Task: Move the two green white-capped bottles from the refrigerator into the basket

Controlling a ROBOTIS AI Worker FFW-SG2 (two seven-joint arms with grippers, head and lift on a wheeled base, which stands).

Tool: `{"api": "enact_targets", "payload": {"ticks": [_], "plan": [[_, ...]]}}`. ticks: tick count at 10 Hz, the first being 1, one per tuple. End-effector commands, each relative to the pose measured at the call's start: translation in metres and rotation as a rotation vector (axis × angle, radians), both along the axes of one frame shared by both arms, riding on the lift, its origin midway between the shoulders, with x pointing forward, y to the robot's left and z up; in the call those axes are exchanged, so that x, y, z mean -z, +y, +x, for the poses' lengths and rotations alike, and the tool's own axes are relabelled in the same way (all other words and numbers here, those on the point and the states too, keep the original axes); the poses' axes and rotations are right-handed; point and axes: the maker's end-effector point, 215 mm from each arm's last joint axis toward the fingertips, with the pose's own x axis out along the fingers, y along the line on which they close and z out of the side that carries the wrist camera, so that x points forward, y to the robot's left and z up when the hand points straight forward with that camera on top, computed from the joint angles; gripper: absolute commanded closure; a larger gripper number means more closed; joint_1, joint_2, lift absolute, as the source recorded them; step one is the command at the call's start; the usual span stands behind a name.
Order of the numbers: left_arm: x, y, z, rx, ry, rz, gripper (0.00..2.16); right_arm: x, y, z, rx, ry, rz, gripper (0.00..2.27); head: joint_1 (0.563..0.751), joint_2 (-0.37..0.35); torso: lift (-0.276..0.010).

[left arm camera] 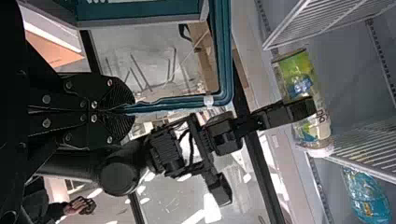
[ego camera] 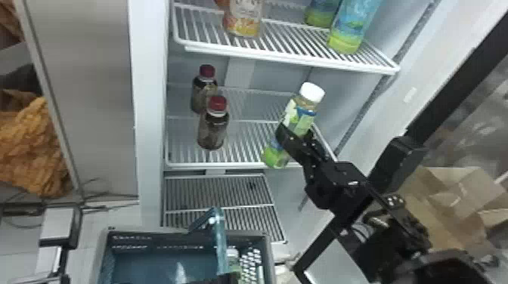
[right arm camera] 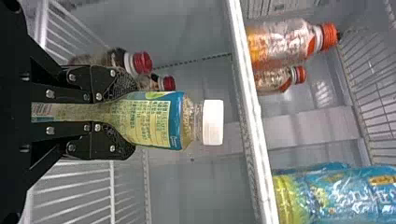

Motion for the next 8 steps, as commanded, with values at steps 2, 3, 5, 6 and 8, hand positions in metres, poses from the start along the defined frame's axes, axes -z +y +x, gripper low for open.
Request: {"api": "enact_targets", "payload": {"ticks": [2,3,5,6,8], "plan": [[0.000,0.002,0.001,-0.008,0.001,0.001,1.13,0.006,0.016,-0.032,-0.047,0.066,0.000,1.05,0.695,-0.350,-0.263],[0.001,0.003,0.001,-0.009,0.003,0.000,1.13,0.005,0.025,-0.043,-0.070,0.079,0.014,1.05,0.695,-0.350,-0.263],[0.000,0.003,0.002,-0.013,0.000,-0.001,1.13,0.012,0.049,-0.063,-0.130,0.132,0.056,1.05,0.695,-0.350,-0.263],[0.000,0.003,0.002,-0.013,0.000,-0.001,1.13,0.019,0.059,-0.073,-0.162,0.165,0.083,1.05,0.695,-0.350,-0.263],[0.000,0.003,0.001,-0.013,0.002,-0.001,1.13,0.034,0.070,-0.090,-0.194,0.235,0.093,1.05,0.695,-0.350,-0.263]]}}
